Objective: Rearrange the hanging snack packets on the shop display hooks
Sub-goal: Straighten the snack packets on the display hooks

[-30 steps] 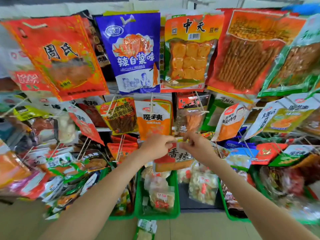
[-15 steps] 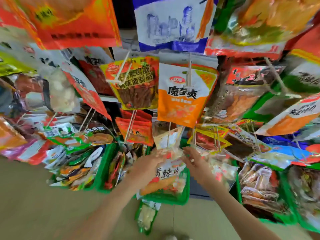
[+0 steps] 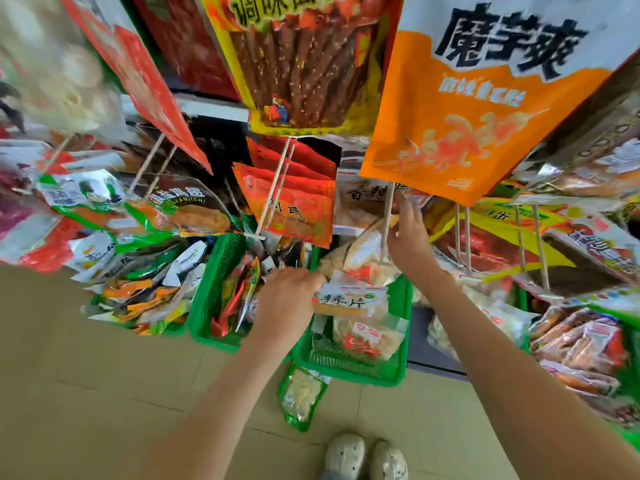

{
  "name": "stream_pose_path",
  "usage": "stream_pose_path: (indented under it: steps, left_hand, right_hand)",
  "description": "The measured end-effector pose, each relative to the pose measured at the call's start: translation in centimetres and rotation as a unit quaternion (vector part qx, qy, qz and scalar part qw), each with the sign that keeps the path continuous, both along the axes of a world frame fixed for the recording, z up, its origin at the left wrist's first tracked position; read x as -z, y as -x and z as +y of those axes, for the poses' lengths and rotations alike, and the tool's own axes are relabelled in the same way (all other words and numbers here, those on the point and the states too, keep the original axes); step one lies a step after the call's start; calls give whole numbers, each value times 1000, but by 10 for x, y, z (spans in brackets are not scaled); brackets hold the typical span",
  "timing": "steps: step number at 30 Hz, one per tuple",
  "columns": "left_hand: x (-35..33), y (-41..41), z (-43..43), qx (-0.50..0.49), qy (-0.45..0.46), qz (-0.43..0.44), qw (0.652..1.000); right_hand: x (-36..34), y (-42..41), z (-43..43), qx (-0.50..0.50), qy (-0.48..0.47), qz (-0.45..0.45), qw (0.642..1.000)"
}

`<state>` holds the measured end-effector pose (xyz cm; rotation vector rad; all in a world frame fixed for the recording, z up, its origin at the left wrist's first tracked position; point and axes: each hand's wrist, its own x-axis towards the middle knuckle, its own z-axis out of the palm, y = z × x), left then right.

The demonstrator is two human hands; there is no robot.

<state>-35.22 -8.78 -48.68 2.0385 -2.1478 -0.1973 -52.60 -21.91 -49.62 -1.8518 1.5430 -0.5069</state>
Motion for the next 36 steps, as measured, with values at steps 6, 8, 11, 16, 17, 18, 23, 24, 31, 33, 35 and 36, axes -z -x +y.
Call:
stream_pose_path:
  steps: [6, 8, 11, 16, 17, 18, 23, 24, 31, 33, 35, 36]
  left_hand:
    - [1, 0, 8, -14, 31, 1, 999]
    - [-1, -1, 11, -19, 24, 2, 1000]
    - [-5, -2, 13, 1, 23, 21, 999]
    - [-5, 8, 5, 71, 55, 63, 994]
    - [-6, 14, 1, 71, 65, 69, 993]
    - [-7, 20, -3, 68, 70, 73, 993]
    - [0, 33, -30, 37, 85, 51, 994]
    - [3, 32, -35, 25, 86, 49, 995]
    - [6, 43, -55, 14, 98, 73, 992]
    - [6, 47, -59, 14, 106, 94, 990]
    - [7, 51, -60, 15, 120, 102, 987]
    - [8, 52, -60, 19, 127, 103, 986]
  right_hand:
    - [14, 16, 31, -57, 90, 7, 994]
    - [11, 21, 53, -59, 104, -19, 993]
    - [3, 30, 76, -29, 110, -24, 993]
    - [-6, 55, 100, 2, 148, -28, 989]
    - [-6, 60, 101, 17, 146, -26, 989]
    - [-6, 64, 101, 31, 143, -26, 989]
    - [-6, 71, 96, 15, 141, -12, 990]
    - [-6, 71, 95, 2, 137, -12, 990]
    - [7, 61, 79, 5, 164, 8, 986]
    - [7, 61, 75, 39, 166, 15, 985]
    - [8, 63, 75, 53, 165, 20, 985]
    - [8, 65, 76, 57, 161, 21, 985]
